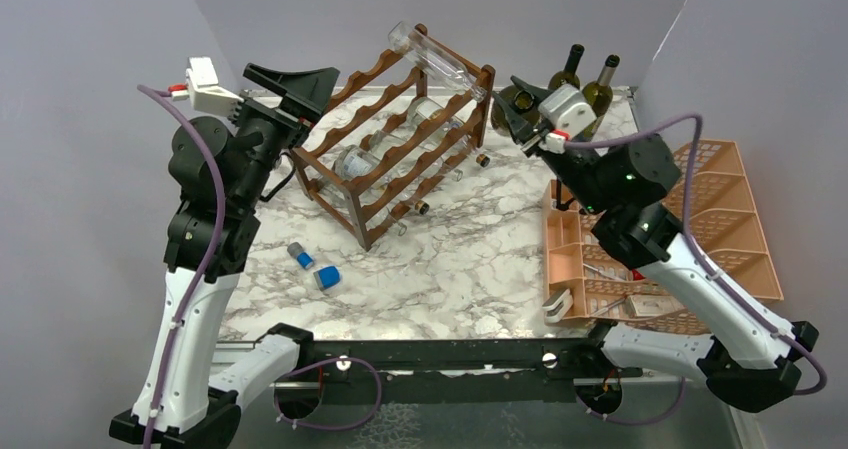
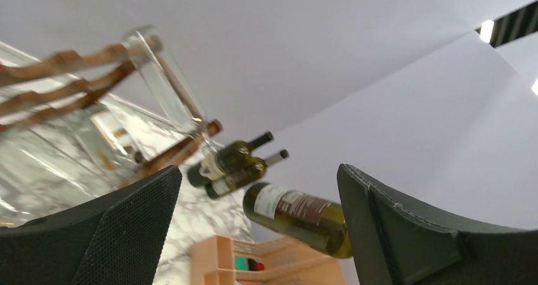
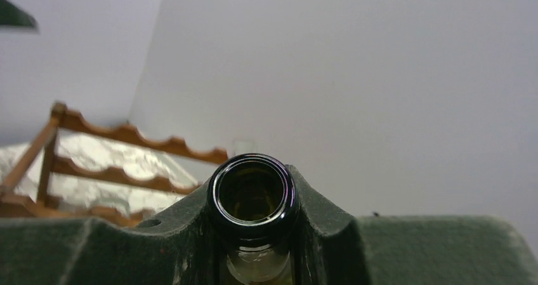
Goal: Take the wine bottle off the wine rack
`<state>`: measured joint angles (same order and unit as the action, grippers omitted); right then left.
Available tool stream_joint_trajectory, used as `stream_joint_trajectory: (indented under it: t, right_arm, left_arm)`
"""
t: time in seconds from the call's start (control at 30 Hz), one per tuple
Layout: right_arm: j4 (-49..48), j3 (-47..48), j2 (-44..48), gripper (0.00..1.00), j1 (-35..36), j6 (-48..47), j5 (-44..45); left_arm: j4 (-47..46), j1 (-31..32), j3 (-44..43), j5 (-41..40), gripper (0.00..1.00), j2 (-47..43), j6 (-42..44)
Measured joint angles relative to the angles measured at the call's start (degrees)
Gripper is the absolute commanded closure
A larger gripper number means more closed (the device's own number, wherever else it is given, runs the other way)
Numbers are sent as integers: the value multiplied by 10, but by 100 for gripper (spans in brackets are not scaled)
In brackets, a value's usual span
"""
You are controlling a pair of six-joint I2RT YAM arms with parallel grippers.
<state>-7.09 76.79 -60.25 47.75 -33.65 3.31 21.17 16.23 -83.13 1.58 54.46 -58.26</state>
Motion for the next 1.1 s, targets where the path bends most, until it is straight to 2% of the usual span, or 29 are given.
stream_joint_trajectory:
  t: [0.17, 0.37, 0.53, 0.77, 1.1]
  right_arm:
    - [32, -54, -23, 99, -40, 21, 22]
    - [43, -105, -75, 99, -171, 109, -41]
    - [26, -124, -124, 99, -234, 172, -118]
    - [-38, -141, -179, 99, -297, 235, -228]
    - [-118, -141, -243, 99, -343, 267, -261]
  left_arm:
    - [19, 0, -1, -71, 0, -20, 71]
    - [28, 0, 0, -148, 0, -38, 143]
    - [23, 0, 6, -209, 1, -43, 200]
    - [-54, 0, 80, -257, 1, -39, 256]
    - [-164, 0, 165, -277, 1, -11, 329]
